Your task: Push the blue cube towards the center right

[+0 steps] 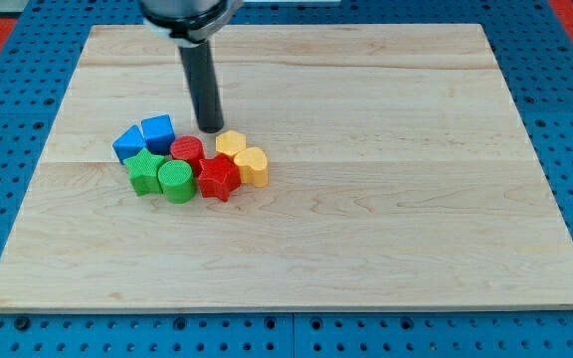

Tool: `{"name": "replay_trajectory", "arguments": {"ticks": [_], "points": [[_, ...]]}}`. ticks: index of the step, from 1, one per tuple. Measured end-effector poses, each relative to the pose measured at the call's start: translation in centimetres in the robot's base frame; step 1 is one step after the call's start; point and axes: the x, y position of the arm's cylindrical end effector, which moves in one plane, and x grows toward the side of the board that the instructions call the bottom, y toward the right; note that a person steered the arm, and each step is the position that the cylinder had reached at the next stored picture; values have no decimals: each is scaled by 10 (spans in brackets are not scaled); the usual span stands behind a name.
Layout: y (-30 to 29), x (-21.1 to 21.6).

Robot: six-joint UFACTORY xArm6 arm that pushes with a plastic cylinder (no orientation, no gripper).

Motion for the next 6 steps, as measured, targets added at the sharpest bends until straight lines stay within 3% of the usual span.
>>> {"name": "replay_trajectory", "arguments": {"ticks": [1,3,6], "points": [[-10,-32],[-104,-42],[-215,48]]}}
